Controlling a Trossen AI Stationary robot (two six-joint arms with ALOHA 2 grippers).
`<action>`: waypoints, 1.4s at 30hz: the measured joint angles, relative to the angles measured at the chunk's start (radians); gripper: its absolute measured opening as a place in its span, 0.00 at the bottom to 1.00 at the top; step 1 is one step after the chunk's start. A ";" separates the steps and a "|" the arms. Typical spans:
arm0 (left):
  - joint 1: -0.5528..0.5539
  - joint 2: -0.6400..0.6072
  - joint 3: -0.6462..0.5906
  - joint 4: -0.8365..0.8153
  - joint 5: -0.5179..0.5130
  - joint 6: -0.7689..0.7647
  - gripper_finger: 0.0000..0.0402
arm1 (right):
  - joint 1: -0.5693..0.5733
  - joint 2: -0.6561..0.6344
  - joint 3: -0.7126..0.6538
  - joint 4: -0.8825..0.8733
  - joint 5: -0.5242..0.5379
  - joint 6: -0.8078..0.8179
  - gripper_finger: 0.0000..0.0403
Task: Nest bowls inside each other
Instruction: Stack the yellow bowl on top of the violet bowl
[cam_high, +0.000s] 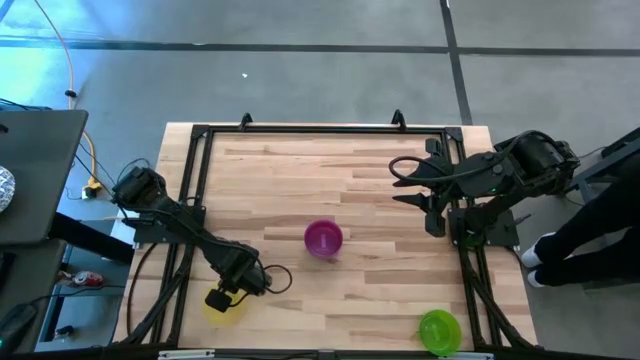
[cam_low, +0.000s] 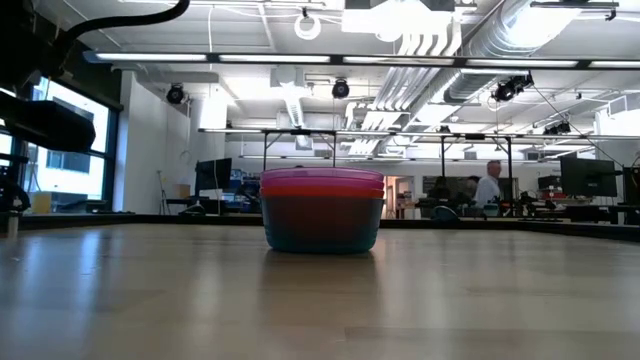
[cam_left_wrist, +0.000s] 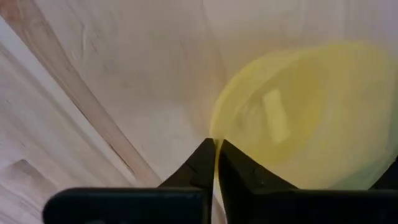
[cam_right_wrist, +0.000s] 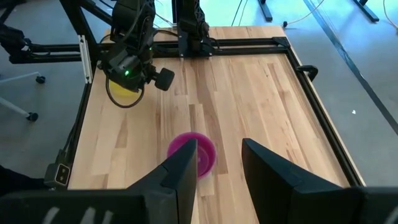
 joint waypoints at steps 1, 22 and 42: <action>0.000 0.000 0.000 -0.001 0.000 0.000 0.02 | 0.000 0.000 0.000 0.000 0.000 0.000 0.30; 0.262 -0.037 0.017 -0.082 0.000 -0.019 0.00 | 0.000 0.000 0.000 -0.011 0.000 0.008 0.30; 0.620 -0.063 0.402 -0.239 -0.088 0.084 0.00 | 0.000 0.000 0.000 -0.052 0.000 -0.007 0.30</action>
